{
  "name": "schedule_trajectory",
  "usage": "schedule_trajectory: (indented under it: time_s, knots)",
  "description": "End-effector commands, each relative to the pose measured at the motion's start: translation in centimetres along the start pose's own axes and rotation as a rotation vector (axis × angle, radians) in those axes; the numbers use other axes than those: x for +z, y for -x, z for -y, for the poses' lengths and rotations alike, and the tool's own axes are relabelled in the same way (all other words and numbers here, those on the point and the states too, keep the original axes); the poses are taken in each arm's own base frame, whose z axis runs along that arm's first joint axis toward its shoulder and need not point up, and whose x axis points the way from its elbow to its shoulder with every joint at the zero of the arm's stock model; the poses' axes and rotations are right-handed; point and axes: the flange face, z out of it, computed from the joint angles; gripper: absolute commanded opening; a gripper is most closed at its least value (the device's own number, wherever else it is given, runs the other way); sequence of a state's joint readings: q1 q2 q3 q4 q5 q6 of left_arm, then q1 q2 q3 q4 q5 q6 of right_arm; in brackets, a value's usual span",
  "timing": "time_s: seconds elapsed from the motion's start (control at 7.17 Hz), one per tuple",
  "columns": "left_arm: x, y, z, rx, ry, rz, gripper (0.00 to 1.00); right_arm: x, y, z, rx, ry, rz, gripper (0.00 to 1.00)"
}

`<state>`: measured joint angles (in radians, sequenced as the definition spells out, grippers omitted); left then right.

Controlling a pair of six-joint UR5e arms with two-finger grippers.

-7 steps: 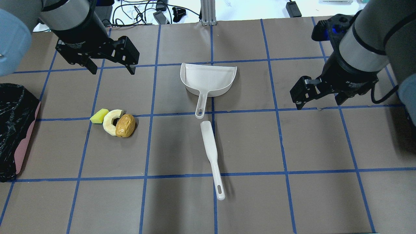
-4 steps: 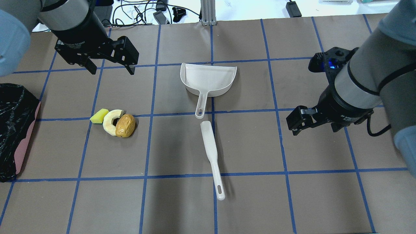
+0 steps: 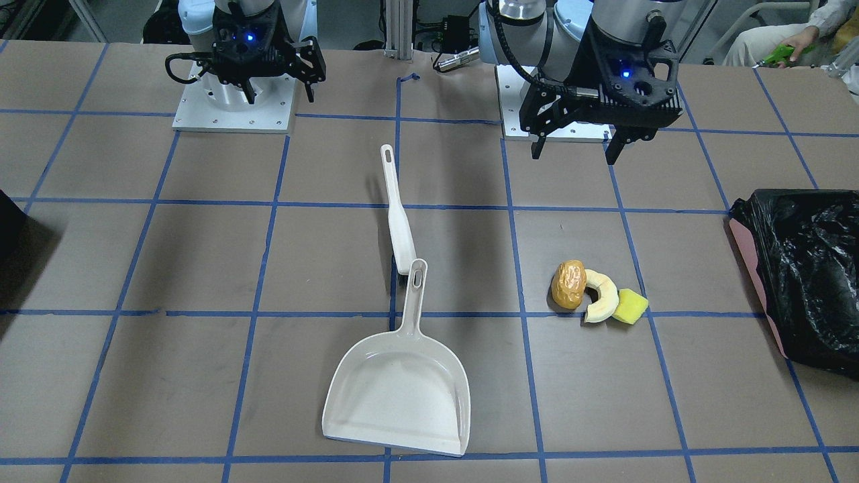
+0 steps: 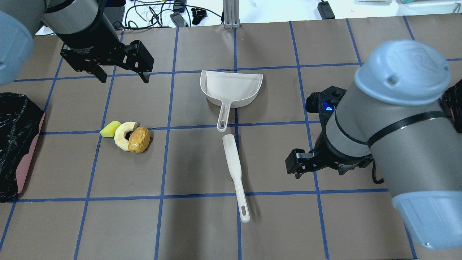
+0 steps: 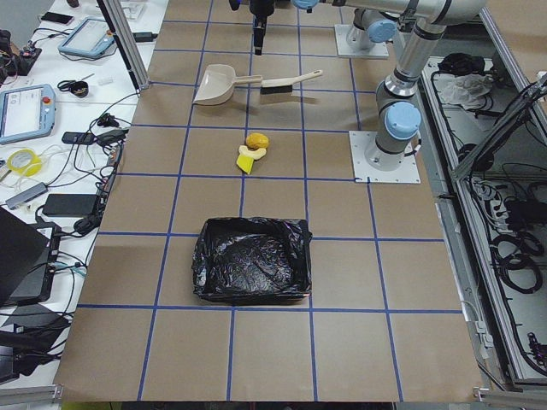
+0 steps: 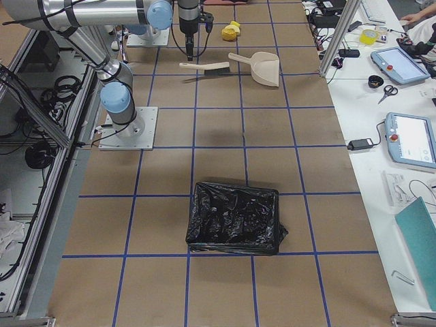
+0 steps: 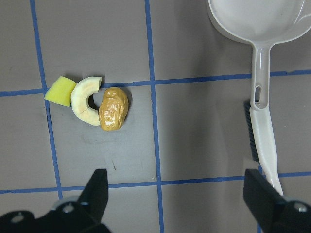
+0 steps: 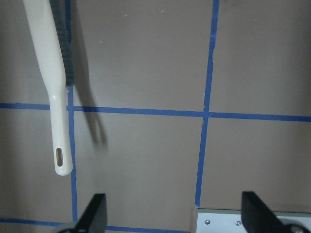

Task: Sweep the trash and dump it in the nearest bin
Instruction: 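Grasp the brush handle with the right gripper while the left gripper grasps the dustpan handle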

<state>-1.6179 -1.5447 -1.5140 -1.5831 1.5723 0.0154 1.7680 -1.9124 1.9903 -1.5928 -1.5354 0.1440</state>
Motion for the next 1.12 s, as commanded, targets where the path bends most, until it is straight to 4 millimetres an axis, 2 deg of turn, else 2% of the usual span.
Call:
schedule_trajectory:
  time_s: [0.0,0.14,0.42,0.7,0.84,0.98]
  knots:
    - [0.0,0.1,0.0,-0.003,0.000,0.000,1.00,2.9,2.7,-1.5,-0.014,-0.001,-0.003,0.96]
    - [0.1,0.2,0.1,-0.004,0.002,0.000,1.00,4.7,4.4,-1.5,-0.005,-0.042,0.003,0.99]
    - [0.9,0.8,2.4,-0.016,-0.017,-0.009,1.00,8.0,7.2,-0.4,0.013,-0.036,-0.013,1.00]
    - [1.5,1.2,7.4,-0.023,-0.083,0.003,1.00,9.0,8.1,-1.1,0.019,-0.022,-0.021,1.00]
    - [1.8,1.2,8.6,-0.024,-0.083,0.005,1.00,9.7,8.8,-1.9,0.003,-0.012,-0.026,0.99]
    - [2.0,1.2,8.5,-0.024,-0.077,0.004,1.00,10.2,8.8,-2.1,0.013,-0.014,-0.024,0.99]
